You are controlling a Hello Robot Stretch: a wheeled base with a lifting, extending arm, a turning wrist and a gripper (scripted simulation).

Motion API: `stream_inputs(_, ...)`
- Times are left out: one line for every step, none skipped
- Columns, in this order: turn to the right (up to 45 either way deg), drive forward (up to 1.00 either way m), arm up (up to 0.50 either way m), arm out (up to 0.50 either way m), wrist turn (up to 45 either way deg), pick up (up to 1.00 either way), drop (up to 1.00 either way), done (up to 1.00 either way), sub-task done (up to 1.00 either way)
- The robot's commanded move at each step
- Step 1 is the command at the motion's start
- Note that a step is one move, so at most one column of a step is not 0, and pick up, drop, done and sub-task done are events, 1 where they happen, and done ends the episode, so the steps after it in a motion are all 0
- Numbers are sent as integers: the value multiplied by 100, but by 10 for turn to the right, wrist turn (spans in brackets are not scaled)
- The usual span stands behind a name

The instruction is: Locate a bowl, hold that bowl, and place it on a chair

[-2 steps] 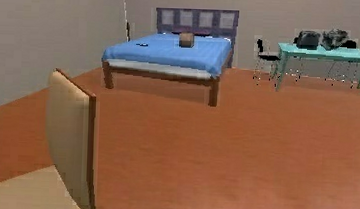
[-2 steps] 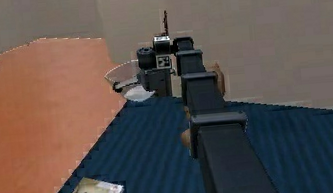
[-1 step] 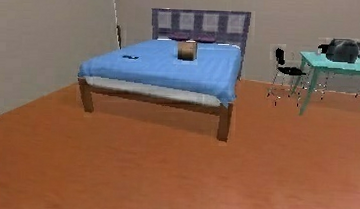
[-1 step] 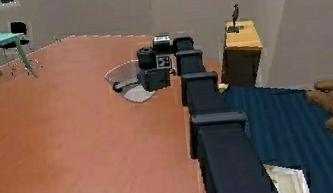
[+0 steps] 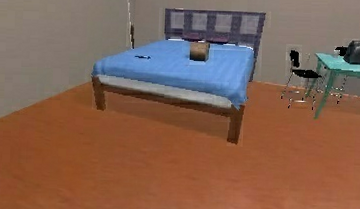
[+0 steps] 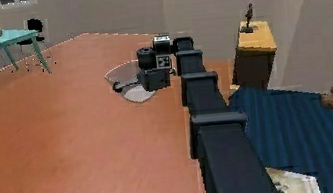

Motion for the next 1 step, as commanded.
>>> stream_inputs(0,70,0,0,0,0,0,0,0)
